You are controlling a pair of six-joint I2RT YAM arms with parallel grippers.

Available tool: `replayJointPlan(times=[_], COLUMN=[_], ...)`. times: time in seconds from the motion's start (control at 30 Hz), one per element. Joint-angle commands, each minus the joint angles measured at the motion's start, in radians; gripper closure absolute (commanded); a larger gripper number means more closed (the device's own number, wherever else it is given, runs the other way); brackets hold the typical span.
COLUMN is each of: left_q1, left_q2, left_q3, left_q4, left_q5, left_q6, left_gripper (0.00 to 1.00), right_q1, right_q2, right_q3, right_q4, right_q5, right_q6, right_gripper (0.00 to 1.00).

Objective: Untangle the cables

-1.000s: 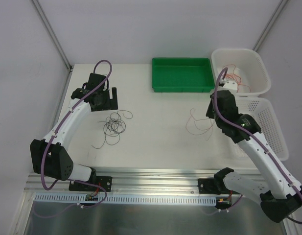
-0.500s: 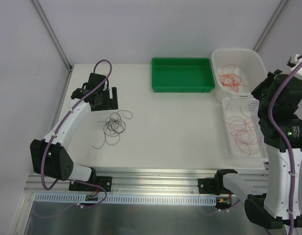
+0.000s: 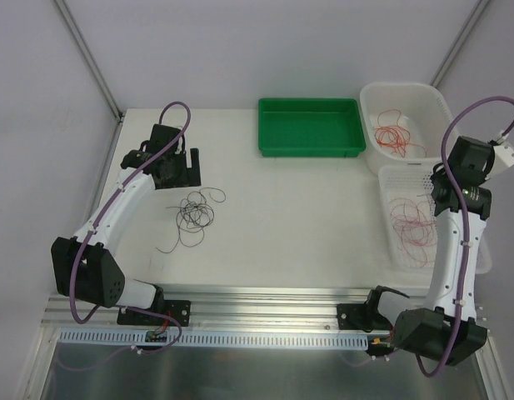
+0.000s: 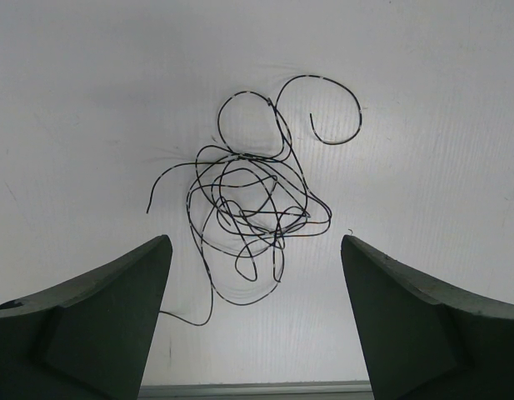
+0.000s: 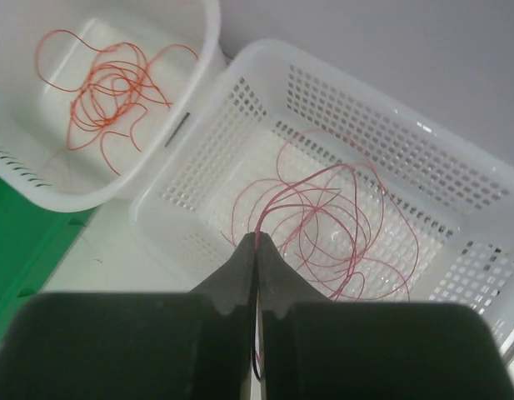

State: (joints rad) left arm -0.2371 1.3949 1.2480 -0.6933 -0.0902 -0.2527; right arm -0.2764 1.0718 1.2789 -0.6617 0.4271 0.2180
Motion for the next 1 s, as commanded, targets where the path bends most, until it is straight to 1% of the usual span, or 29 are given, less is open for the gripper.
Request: replayJointPlan(times=[0.0, 0.03, 0.1, 0.13, 0.17, 0.2, 0.23, 0.27, 0.37, 0.4, 0.53, 0.6, 0.63, 0.73, 0.77, 0.83, 0.9, 0.97], left_q1=[-0.008, -0.007, -0.007, -0.008, -0.007, -0.007, -0.008, -0.008, -0.007, -0.005, -0.007, -0.007, -0.005, -0.007, -0.008, -0.008, -0.008, -0.010], left_q2=[-0.022, -0.022, -0.022, -0.020, -0.022, -0.019, -0.017, -0.014, -0.007, 0.002, 0.038, 0.068, 0.079, 0.124, 0.137, 0.176, 0.216, 0.240], left_q3=[0.001, 0.004, 0.002, 0.002, 0.004, 0.002, 0.004, 0.004, 0.002, 0.002, 0.002, 0.001, 0.002, 0.005, 0.005, 0.008, 0.010, 0.014], left_q4=[0.005, 0.003, 0.005, 0.005, 0.005, 0.005, 0.005, 0.005, 0.003, 0.003, 0.003, 0.000, 0.000, 0.000, -0.003, -0.003, -0.005, -0.014], left_q5=[-0.019, -0.019, -0.019, -0.019, -0.019, -0.016, -0.014, -0.011, -0.008, -0.005, 0.020, 0.026, 0.032, 0.059, 0.070, 0.086, 0.111, 0.125], left_q6=[0.007, 0.007, 0.007, 0.009, 0.007, 0.009, 0.009, 0.010, 0.010, 0.012, 0.010, 0.012, 0.010, 0.006, 0.004, 0.001, -0.003, -0.006], left_gripper=[0.16, 0.16, 0.16, 0.16, 0.16, 0.16, 0.16, 0.17, 0.16, 0.16, 0.16, 0.15, 0.15, 0.14, 0.14, 0.14, 0.16, 0.18], right_q1=[-0.056, -0.064, -0.070, -0.070, -0.070, -0.070, -0.070, -0.069, -0.052, -0.041, 0.066, 0.161, 0.236, 0.347, 0.412, 0.495, 0.545, 0.621], right_q2=[0.020, 0.030, 0.048, 0.054, 0.054, 0.053, 0.050, 0.045, 0.033, 0.027, -0.013, -0.050, -0.064, -0.111, -0.121, -0.141, -0.141, -0.131], right_q3=[-0.047, -0.055, -0.059, -0.064, -0.069, -0.073, -0.076, -0.076, -0.082, -0.087, -0.130, -0.179, -0.196, -0.268, -0.283, -0.325, -0.349, -0.365], right_q4=[0.082, 0.076, 0.056, 0.051, 0.048, 0.045, 0.043, 0.034, 0.019, 0.016, 0.017, 0.037, 0.048, 0.100, 0.125, 0.152, 0.174, 0.197], right_q5=[-0.066, -0.074, -0.088, -0.103, -0.111, -0.129, -0.139, -0.158, -0.203, -0.226, -0.283, -0.310, -0.315, -0.350, -0.356, -0.398, -0.407, -0.413], right_q6=[0.133, 0.142, 0.147, 0.147, 0.146, 0.144, 0.136, 0.130, 0.088, 0.077, 0.009, -0.031, -0.043, -0.089, -0.089, -0.106, -0.103, -0.103], right_gripper=[0.98, 0.88, 0.72, 0.51, 0.39, 0.30, 0.19, 0.13, 0.09, 0.04, 0.00, 0.00, 0.00, 0.01, 0.00, 0.01, 0.00, 0.00])
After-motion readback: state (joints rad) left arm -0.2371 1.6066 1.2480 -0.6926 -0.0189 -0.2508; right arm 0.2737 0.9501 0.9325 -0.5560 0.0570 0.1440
